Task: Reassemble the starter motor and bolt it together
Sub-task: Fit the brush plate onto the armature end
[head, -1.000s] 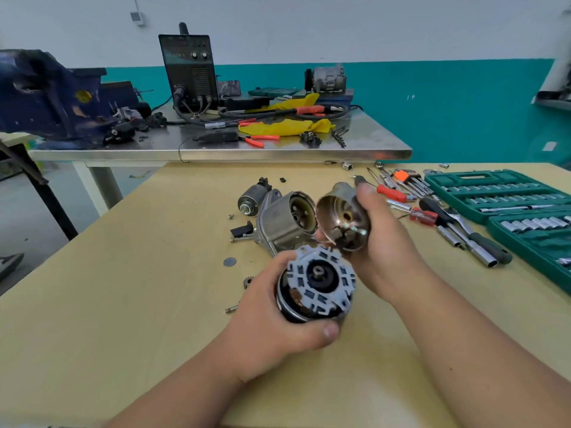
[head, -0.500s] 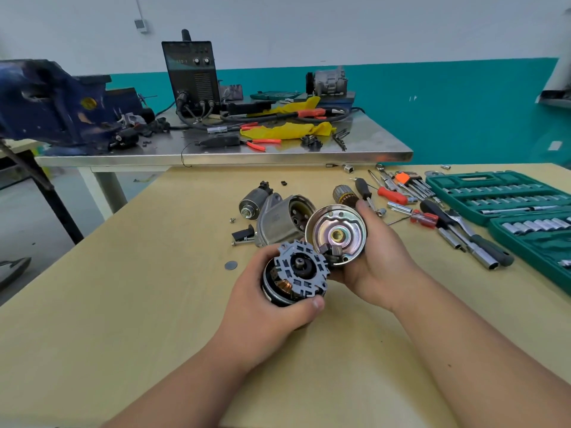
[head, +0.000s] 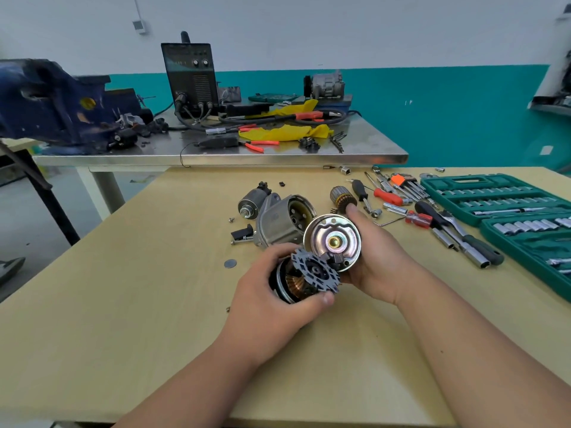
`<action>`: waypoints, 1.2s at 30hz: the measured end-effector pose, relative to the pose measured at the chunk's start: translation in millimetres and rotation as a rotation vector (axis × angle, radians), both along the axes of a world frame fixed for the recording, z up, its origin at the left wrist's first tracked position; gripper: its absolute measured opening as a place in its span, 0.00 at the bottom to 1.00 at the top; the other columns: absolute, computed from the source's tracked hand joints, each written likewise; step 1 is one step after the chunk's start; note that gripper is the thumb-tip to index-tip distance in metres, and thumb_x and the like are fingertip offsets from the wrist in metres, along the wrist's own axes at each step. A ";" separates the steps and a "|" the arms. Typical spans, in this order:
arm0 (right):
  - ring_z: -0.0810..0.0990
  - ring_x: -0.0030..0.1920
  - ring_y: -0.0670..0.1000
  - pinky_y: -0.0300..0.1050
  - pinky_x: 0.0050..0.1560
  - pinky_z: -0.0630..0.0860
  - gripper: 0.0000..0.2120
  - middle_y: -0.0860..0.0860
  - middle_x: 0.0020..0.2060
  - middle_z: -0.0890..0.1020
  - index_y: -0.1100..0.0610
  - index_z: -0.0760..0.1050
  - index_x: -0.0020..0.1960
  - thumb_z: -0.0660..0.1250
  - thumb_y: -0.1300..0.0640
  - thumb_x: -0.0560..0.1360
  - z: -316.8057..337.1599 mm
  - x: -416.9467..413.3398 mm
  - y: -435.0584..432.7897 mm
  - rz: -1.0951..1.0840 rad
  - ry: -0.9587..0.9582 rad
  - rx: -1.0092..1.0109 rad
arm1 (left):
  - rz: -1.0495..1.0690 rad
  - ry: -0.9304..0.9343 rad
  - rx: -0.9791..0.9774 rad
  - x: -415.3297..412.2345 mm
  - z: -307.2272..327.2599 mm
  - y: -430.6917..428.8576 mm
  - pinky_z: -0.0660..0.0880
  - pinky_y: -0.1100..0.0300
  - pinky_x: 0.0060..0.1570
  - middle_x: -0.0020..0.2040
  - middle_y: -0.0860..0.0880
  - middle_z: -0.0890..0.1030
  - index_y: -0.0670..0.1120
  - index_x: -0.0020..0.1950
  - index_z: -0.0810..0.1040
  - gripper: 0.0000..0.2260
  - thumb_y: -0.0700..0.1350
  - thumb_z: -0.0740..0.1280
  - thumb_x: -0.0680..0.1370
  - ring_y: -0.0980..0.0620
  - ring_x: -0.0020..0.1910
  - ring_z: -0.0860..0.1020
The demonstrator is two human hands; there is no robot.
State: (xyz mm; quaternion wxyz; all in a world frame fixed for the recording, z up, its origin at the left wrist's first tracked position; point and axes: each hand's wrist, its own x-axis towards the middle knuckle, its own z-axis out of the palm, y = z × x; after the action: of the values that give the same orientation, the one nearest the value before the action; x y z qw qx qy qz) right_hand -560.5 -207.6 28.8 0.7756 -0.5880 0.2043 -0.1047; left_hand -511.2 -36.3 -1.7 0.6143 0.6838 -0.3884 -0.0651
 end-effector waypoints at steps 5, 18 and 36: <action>0.80 0.41 0.35 0.42 0.42 0.71 0.21 0.38 0.38 0.83 0.39 0.79 0.44 0.49 0.36 0.78 10.2 -16.9 12.8 -0.009 -0.049 -0.735 | 0.075 -0.050 0.025 -1.0 -0.7 -2.8 0.73 0.74 0.46 0.49 0.64 0.82 0.68 0.52 0.76 0.24 0.59 0.76 0.58 0.64 0.48 0.81; 0.75 0.53 0.38 0.38 0.48 0.75 0.36 0.38 0.58 0.73 0.38 0.67 0.68 0.63 0.29 0.62 16.1 -24.2 20.7 0.190 0.021 -1.141 | 0.220 -0.095 0.170 1.6 -3.1 -6.2 0.76 0.62 0.51 0.51 0.60 0.79 0.61 0.56 0.78 0.30 0.67 0.71 0.55 0.64 0.50 0.78; 0.85 0.40 0.63 0.45 0.34 0.78 0.20 0.61 0.48 0.85 0.45 0.85 0.39 0.55 0.46 0.75 13.9 -26.7 -41.2 0.116 -0.096 0.137 | 0.151 -0.323 0.718 30.9 27.3 -23.5 0.75 0.63 0.43 0.46 0.62 0.76 0.59 0.64 0.75 0.33 0.69 0.72 0.60 0.60 0.47 0.76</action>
State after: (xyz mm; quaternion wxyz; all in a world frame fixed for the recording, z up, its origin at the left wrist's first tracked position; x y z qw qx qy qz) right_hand -587.2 -248.8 42.8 0.8276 -0.5387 0.1393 -0.0737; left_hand -480.3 -59.8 25.6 0.2703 0.8830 -0.3813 -0.0431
